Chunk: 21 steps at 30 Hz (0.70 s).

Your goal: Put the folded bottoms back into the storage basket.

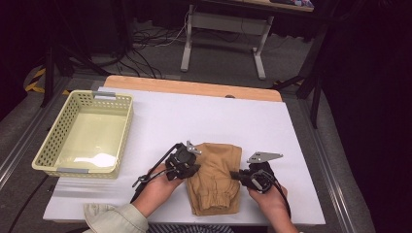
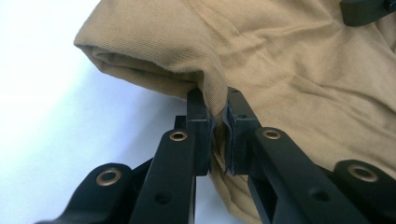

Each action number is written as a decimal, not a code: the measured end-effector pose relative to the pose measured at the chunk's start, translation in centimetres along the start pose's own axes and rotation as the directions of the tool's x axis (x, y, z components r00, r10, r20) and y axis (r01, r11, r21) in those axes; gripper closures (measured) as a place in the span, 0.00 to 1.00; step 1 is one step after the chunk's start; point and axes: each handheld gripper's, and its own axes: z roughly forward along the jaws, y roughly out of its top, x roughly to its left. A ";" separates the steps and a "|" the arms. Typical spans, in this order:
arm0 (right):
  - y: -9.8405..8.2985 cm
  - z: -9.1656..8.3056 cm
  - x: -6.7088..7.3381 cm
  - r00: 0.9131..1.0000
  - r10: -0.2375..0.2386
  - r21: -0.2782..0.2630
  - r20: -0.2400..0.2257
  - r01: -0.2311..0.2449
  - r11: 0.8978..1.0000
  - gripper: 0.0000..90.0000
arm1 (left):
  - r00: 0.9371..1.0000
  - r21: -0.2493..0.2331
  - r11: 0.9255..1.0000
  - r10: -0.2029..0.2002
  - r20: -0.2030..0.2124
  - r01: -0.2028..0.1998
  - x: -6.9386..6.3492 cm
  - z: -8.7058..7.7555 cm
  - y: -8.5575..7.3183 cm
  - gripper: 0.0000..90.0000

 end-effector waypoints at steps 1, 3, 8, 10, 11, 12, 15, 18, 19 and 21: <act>0.1 -0.2 0.0 1.000 -0.002 -0.011 0.000 0.002 1.000 0.92 | 1.000 -0.005 1.000 0.002 -0.002 -0.002 0.0 -0.2 0.1 0.92; 0.3 -0.4 0.1 1.000 -0.001 -0.028 0.003 0.001 1.000 0.92 | 1.000 -0.022 1.000 0.002 -0.008 -0.003 0.2 -0.7 0.4 0.92; 0.9 -0.8 0.1 1.000 -0.009 -0.078 0.004 0.010 0.997 0.92 | 1.000 -0.049 0.999 0.005 -0.018 -0.006 0.6 -1.6 1.1 0.92; 1.0 -0.7 0.0 1.000 -0.005 -0.089 0.003 0.005 0.996 0.92 | 1.000 -0.056 0.998 0.004 -0.021 -0.005 0.8 -1.9 1.3 0.92; 1.2 -0.7 0.0 1.000 -0.006 -0.093 0.008 0.007 0.996 0.92 | 1.000 -0.056 0.998 0.015 -0.023 -0.016 0.9 -2.1 1.5 0.92; 1.3 -0.7 0.0 1.000 -0.008 -0.097 0.011 0.009 0.995 0.92 | 0.999 -0.058 0.998 0.015 -0.028 -0.017 0.8 -2.2 1.6 0.92; 1.6 -0.8 0.1 1.000 -0.014 -0.111 0.017 0.016 0.994 0.92 | 0.999 -0.078 0.997 0.017 -0.039 -0.020 0.9 -2.7 2.0 0.92; 2.0 -1.1 0.0 1.000 -0.018 -0.131 0.018 0.020 0.991 0.92 | 0.999 -0.092 0.995 0.025 -0.041 -0.028 1.0 -3.2 2.4 0.92; 2.1 -1.2 -0.1 1.000 -0.016 -0.137 0.019 0.019 0.990 0.92 | 0.999 -0.091 0.995 0.028 -0.043 -0.032 1.0 -3.4 2.5 0.92; 2.3 -1.3 0.0 1.000 -0.020 -0.146 0.022 0.023 0.989 0.92 | 0.998 -0.097 0.994 0.042 -0.049 -0.047 1.1 -3.7 2.7 0.92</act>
